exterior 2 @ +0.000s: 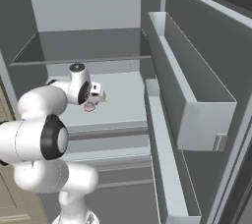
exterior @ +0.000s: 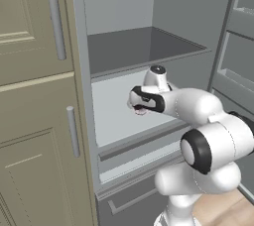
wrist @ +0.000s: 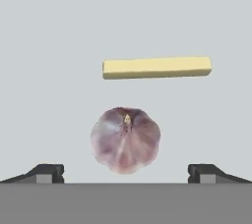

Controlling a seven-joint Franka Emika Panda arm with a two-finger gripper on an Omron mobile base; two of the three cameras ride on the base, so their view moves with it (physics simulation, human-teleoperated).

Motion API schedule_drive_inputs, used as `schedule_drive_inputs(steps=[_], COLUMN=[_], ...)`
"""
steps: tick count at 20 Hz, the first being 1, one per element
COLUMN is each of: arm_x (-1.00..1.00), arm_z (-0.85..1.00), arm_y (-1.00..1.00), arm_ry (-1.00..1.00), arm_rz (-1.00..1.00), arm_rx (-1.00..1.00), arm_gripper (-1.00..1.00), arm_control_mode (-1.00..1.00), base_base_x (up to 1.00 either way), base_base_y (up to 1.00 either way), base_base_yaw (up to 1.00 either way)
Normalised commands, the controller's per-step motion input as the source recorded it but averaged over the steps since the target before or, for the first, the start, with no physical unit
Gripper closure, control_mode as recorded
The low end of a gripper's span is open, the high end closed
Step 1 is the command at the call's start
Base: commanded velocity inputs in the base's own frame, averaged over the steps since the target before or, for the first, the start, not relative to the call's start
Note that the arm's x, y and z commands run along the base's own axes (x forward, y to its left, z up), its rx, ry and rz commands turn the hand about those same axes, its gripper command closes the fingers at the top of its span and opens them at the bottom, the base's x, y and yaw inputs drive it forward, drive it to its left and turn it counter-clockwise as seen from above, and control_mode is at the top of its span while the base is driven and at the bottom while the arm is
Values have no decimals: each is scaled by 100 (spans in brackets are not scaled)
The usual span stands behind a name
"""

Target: Retrieve the bottle and the shaker from the cabinet and place them next to the mixing bowl on the counter. Then add garlic from the fridge to the mixing bowl.

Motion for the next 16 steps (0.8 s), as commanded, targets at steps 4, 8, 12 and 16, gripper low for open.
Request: schedule_drive_inputs(steps=[4,8,12,16], arm_x=[1,17,27,20], arm_z=[-29,-10,0,0], arm_y=[11,3,0,0], arm_ry=[0,0,0,0], arm_rz=[0,0,0,0], arm_rx=[0,0,0,0], arm_gripper=[-100,-100,-100,-100], arm_control_mode=[-100,-100,-100,-100], base_base_x=[0,0,0,0], base_base_y=[0,0,0,0], base_base_yaw=[0,0,0,0])
